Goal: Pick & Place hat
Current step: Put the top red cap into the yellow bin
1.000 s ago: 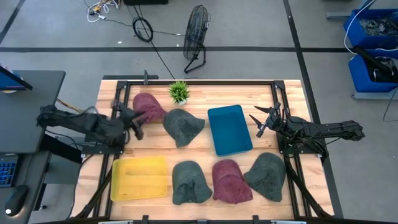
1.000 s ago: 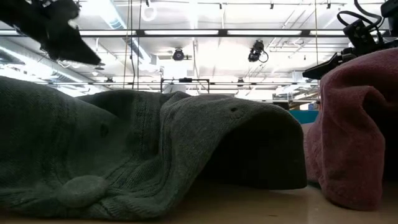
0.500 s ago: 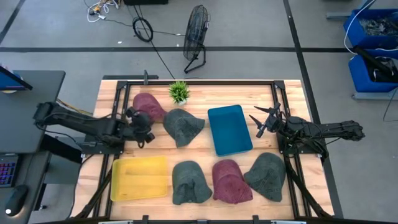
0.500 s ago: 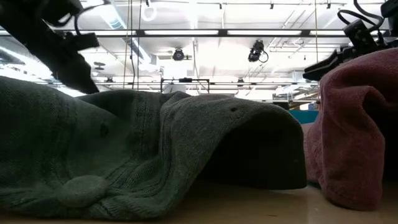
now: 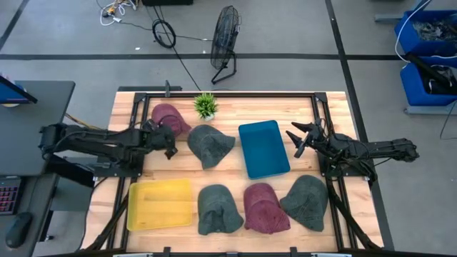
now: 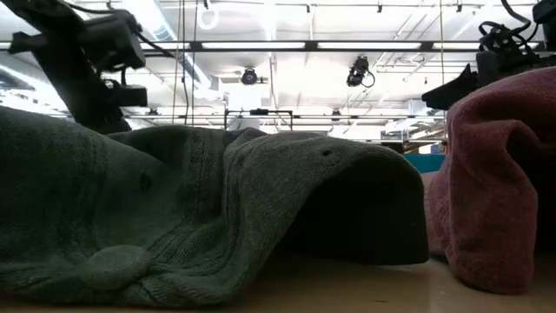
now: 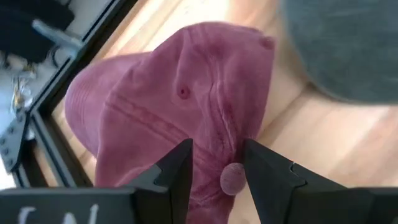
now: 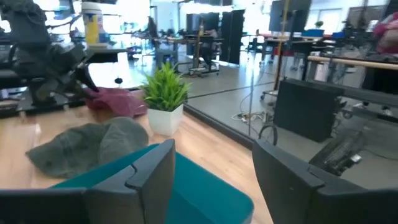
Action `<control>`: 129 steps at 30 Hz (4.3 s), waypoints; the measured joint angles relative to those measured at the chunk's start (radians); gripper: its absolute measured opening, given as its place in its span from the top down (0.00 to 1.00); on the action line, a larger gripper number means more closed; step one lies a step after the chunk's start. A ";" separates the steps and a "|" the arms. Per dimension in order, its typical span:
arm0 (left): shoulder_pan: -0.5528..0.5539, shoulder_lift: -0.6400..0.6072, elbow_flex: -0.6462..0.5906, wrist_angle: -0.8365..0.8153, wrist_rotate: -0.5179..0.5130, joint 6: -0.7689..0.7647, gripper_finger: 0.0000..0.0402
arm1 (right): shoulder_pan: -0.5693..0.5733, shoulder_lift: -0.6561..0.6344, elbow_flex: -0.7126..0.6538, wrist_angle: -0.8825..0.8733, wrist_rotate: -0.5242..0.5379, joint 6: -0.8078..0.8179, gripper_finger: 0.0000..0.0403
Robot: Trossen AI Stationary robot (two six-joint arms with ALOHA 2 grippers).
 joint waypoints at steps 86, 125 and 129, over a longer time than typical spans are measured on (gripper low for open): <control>-1.194 0.647 1.042 -0.928 0.459 -1.313 1.00 | 0.000 0.000 0.000 -0.012 -0.061 0.080 0.45; -1.006 0.807 1.080 -0.928 0.787 -1.183 0.65 | 0.000 0.000 0.000 -0.012 -0.062 0.147 0.45; -1.014 0.807 1.080 -0.928 0.985 -1.187 0.61 | 0.000 0.000 0.000 -0.012 -0.065 0.195 0.45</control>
